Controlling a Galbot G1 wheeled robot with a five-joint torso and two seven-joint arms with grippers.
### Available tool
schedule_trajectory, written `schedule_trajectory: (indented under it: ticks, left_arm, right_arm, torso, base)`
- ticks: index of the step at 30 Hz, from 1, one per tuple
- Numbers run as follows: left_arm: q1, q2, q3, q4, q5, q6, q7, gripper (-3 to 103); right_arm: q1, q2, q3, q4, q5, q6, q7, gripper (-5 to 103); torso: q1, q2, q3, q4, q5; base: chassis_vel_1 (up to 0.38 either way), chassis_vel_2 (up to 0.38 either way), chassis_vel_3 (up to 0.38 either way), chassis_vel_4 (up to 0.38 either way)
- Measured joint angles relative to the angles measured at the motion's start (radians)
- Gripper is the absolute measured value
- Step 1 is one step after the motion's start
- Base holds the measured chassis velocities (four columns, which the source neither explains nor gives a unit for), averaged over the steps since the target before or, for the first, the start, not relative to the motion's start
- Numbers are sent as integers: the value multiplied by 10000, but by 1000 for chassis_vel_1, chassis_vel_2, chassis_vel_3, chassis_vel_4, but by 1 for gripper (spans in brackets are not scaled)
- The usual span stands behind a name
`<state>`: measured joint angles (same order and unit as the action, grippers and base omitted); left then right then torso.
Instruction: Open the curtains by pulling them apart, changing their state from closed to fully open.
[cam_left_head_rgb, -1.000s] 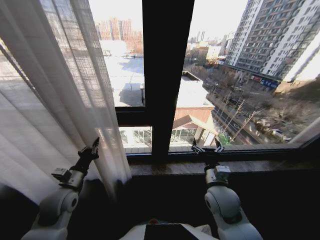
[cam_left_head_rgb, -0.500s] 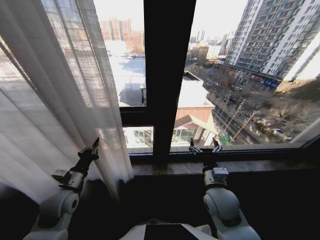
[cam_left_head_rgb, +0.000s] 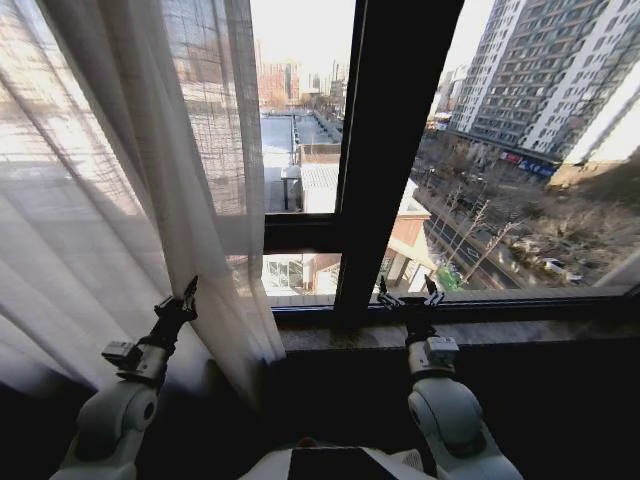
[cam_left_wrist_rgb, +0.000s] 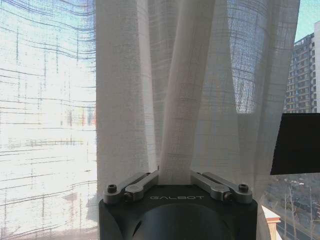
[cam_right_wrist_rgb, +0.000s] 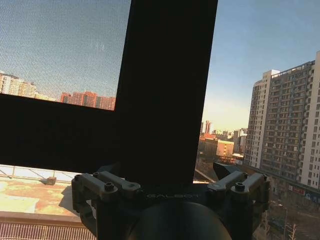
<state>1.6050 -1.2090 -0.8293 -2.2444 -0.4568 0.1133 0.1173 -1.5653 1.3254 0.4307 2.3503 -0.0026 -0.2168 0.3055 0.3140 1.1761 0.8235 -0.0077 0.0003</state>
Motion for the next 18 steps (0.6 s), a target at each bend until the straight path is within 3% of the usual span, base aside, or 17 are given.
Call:
schedule_trajectory:
  ticks: [18]
  left_arm:
    - [217,-141,-159,-183,12,-212,6,0]
  right_arm:
    - [-136,32,-195,93,-156,25,-5,100]
  torso:
    - [-2,1,-1,1,-2]
  base:
    - [352,358,-362,-352]
